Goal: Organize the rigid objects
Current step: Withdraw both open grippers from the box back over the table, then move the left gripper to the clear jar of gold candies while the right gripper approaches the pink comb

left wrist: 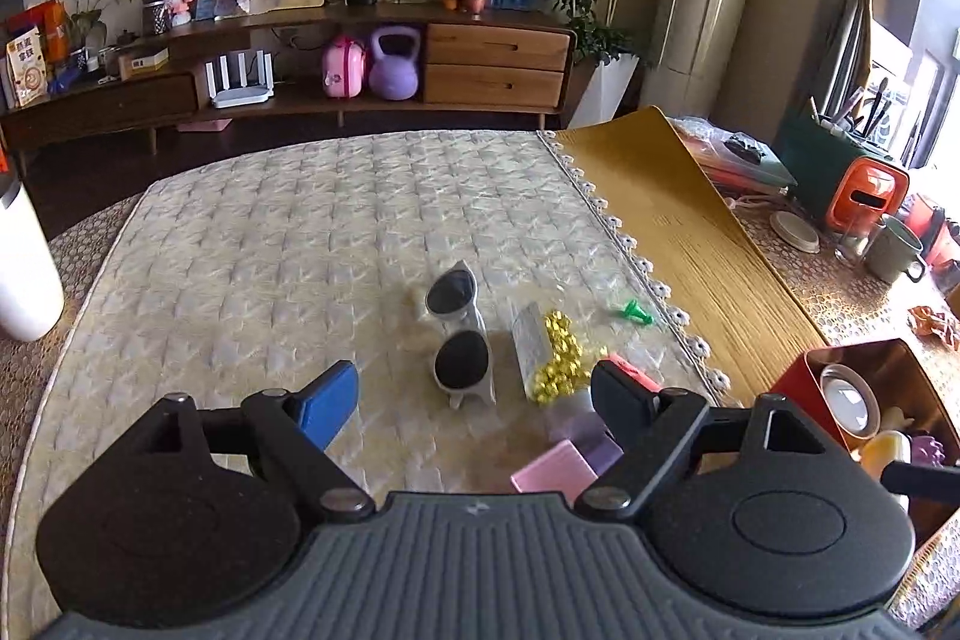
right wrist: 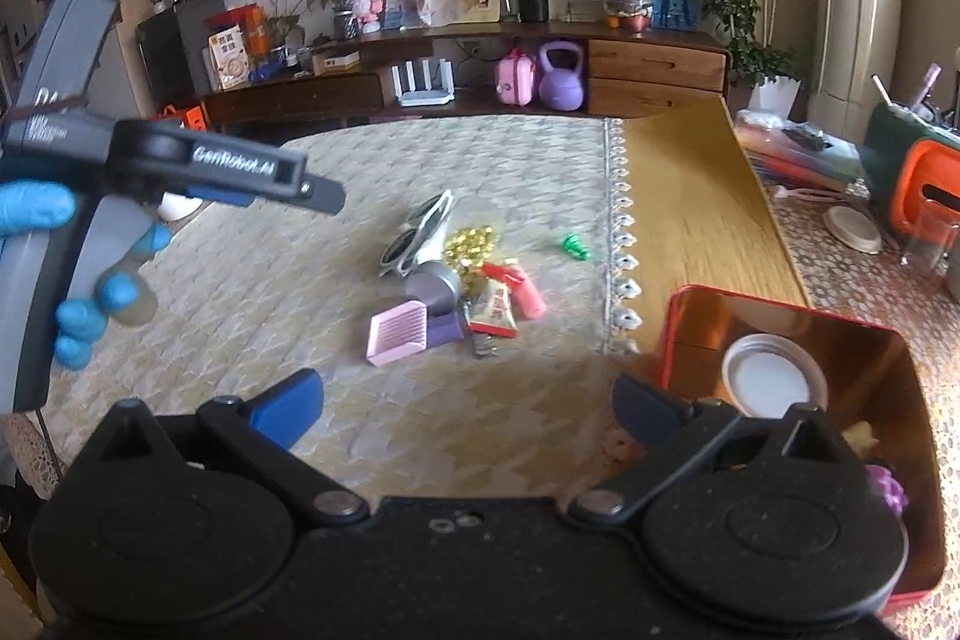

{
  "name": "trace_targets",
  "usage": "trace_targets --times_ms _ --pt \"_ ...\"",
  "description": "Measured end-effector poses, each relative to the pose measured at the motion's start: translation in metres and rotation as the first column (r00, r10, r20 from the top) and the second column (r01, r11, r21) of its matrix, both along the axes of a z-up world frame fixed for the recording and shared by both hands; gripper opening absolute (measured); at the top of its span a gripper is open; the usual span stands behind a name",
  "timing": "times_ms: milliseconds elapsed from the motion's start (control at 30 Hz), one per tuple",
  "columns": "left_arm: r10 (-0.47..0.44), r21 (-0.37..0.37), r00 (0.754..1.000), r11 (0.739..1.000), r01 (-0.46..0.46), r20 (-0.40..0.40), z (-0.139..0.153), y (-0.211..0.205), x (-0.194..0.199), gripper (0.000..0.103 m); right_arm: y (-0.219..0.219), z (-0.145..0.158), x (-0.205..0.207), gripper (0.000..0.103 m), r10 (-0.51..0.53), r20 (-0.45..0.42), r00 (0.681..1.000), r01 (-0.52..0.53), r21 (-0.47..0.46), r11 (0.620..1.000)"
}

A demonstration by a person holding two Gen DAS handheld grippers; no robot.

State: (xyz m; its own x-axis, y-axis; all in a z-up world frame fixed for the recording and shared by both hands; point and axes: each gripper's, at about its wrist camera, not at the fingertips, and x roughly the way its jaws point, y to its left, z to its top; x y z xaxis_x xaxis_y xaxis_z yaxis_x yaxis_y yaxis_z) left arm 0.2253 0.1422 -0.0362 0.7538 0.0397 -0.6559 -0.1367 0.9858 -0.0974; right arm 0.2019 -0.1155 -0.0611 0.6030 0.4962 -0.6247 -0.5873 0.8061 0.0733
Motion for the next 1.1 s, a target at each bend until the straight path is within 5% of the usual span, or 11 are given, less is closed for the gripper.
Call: trace_targets --times_ms 633,1100 --pt "-0.123 0.013 0.987 0.992 0.125 -0.106 -0.041 -0.03 0.083 0.085 0.085 -0.056 0.015 0.103 0.171 0.03 0.985 -0.166 -0.128 0.978" --pt "-0.146 -0.002 0.974 0.989 0.148 -0.172 -0.064 -0.046 0.124 0.085 0.11 -0.076 0.03 0.095 0.17 0.0 0.985 -0.168 -0.152 0.974"
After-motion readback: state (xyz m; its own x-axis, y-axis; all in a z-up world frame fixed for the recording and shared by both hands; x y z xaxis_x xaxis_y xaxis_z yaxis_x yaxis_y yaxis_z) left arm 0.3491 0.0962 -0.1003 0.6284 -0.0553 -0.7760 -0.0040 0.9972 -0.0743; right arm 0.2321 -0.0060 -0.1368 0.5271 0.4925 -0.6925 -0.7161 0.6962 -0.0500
